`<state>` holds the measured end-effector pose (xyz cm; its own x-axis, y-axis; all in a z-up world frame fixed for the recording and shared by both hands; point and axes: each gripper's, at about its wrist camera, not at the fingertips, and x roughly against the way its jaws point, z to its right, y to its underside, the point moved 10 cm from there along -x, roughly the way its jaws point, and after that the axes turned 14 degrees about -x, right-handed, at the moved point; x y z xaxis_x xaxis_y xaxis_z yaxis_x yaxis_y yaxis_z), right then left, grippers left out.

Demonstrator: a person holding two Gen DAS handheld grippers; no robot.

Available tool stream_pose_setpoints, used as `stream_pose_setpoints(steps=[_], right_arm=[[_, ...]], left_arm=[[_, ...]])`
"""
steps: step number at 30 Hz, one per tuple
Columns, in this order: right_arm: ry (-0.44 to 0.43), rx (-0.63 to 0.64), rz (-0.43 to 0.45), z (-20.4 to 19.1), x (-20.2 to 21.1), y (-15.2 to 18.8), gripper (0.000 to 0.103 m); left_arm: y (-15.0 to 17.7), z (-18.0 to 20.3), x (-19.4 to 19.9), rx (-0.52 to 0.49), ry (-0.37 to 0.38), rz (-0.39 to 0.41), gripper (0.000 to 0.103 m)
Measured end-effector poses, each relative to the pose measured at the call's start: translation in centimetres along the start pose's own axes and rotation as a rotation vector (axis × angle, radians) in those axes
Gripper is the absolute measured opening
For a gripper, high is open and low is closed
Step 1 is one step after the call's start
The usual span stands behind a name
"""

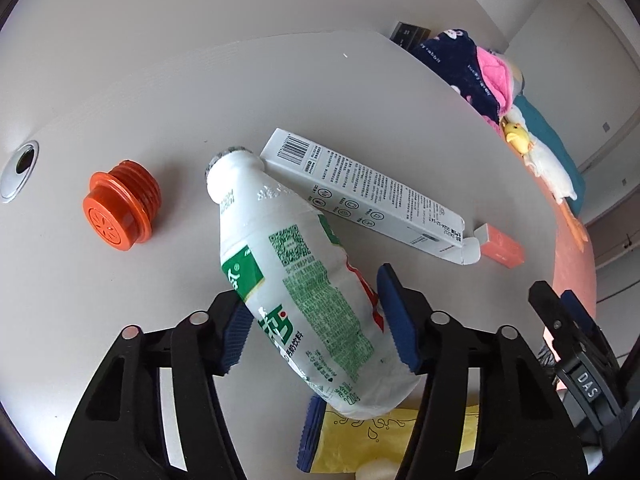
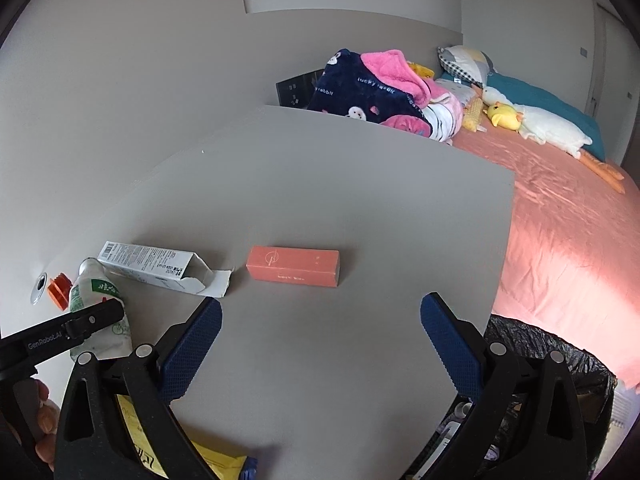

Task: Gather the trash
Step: 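Move both tools back over the remaining trash on the desk, then grasp the white-green drink bottle with the left tool while the right tool grasps the salmon-pink box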

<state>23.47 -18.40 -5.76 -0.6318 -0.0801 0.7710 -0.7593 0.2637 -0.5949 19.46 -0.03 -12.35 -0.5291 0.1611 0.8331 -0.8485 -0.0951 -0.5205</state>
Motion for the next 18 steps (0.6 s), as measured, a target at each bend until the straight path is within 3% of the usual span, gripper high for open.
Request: stream_pose_setpoints(steps=[2, 6, 18], right_arm=[[0.006, -0.023, -0.007, -0.2, -0.8, -0.2, 0.100], [0.029, -0.054, -0.008, -0.6, -2.1, -0.7, 0.099], [0.129, -0.074, -0.015, -0.3, -5.1, -1.2, 0.089]], left_arm=[[0.1, 0.3, 0.0, -0.016, 0.026, 0.001, 0.042], [0.1, 0.9, 0.0, -0.102, -0.010, -0.005, 0.042], [0.0, 1.1, -0.4, -0.148, -0.033, 0.003, 0.041]])
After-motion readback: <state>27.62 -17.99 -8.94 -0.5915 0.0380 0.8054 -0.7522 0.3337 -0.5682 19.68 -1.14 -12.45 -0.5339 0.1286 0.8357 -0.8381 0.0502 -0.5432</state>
